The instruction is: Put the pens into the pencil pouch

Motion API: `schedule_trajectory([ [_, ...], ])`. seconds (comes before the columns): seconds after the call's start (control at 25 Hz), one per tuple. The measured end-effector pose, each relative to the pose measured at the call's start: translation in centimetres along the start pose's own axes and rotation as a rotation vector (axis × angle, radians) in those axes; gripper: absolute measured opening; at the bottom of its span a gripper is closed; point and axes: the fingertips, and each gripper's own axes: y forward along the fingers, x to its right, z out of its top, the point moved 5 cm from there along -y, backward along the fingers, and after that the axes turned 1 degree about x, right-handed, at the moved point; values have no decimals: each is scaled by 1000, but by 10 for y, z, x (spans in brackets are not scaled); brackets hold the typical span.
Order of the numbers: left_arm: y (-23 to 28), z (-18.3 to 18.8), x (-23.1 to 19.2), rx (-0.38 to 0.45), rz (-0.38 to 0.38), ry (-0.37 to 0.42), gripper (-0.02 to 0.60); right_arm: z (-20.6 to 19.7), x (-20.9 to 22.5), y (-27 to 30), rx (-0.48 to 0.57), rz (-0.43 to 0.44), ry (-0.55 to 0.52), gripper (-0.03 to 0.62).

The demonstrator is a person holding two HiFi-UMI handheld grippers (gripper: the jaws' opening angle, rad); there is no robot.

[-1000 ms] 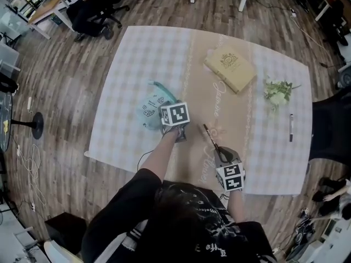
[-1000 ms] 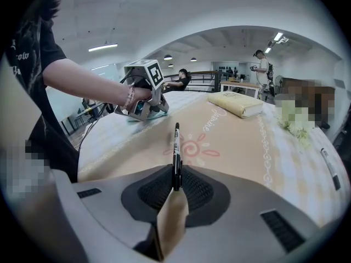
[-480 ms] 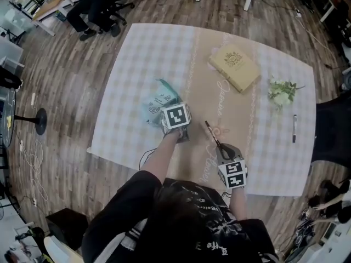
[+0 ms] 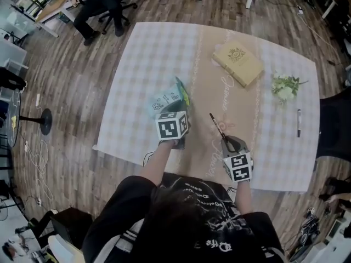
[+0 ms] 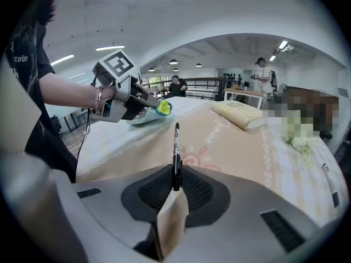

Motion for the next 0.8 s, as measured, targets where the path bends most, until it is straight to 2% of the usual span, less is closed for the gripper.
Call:
schedule_trajectory([
  [0.4, -57, -8, 5, 40, -133, 115, 32, 12, -22, -15, 27, -14, -60, 64],
  [0.64, -84, -16, 5, 4, -245, 170, 32, 21, -34, -28, 43, -16, -93, 64],
  [0.8, -96, -24, 4, -19, -289, 209, 32, 25, -42, -33, 28, -5, -149, 64],
])
